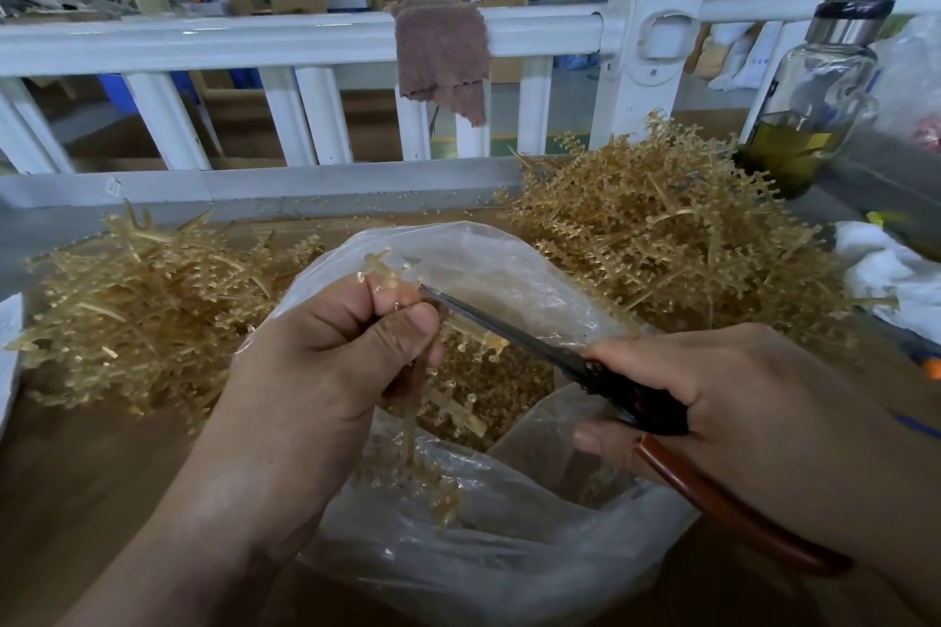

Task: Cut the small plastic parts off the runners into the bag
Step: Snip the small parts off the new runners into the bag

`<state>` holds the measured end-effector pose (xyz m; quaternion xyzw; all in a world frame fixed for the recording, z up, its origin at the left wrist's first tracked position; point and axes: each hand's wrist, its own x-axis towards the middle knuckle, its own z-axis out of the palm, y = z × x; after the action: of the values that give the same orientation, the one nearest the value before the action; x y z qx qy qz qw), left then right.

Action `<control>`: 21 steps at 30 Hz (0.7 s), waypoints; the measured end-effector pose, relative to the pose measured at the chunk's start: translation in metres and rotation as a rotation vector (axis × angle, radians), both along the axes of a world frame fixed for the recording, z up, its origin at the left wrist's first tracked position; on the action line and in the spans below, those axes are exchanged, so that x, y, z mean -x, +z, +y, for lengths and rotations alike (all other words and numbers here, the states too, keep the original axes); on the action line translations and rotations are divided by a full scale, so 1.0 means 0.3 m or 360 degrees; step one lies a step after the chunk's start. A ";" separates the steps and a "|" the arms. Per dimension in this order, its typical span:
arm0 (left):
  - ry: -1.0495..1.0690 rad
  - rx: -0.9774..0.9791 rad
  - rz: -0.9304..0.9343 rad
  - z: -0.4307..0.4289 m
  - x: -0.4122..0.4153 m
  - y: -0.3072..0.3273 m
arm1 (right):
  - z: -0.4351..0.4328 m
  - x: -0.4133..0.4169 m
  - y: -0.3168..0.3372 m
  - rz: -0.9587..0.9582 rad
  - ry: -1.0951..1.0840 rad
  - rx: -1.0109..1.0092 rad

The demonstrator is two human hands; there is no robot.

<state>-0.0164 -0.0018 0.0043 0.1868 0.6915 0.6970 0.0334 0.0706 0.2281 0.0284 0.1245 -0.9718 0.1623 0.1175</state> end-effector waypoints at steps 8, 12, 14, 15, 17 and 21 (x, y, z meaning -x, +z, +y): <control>-0.0016 -0.0063 -0.0059 0.005 -0.010 0.004 | -0.007 -0.006 0.007 -0.0049 -0.0010 -0.0030; -0.0004 -0.0049 -0.0094 0.006 -0.011 0.005 | -0.007 -0.005 0.004 -0.0077 -0.0020 0.0000; -0.0008 -0.0033 -0.0107 0.005 -0.011 0.004 | -0.007 0.000 -0.002 -0.0098 -0.0023 0.0013; -0.0010 -0.0021 -0.0108 0.005 -0.012 0.002 | -0.008 0.001 -0.006 -0.0112 -0.0027 0.0036; 0.0015 -0.0029 -0.0099 0.005 -0.012 -0.002 | -0.010 0.003 -0.014 -0.0127 -0.0034 0.0088; 0.0070 -0.0129 -0.0103 0.001 0.002 -0.007 | -0.014 0.004 -0.019 -0.0134 -0.0025 0.0129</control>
<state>-0.0170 -0.0016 0.0023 0.1502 0.6651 0.7308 0.0328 0.0695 0.2239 0.0227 0.1050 -0.9694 0.2058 0.0826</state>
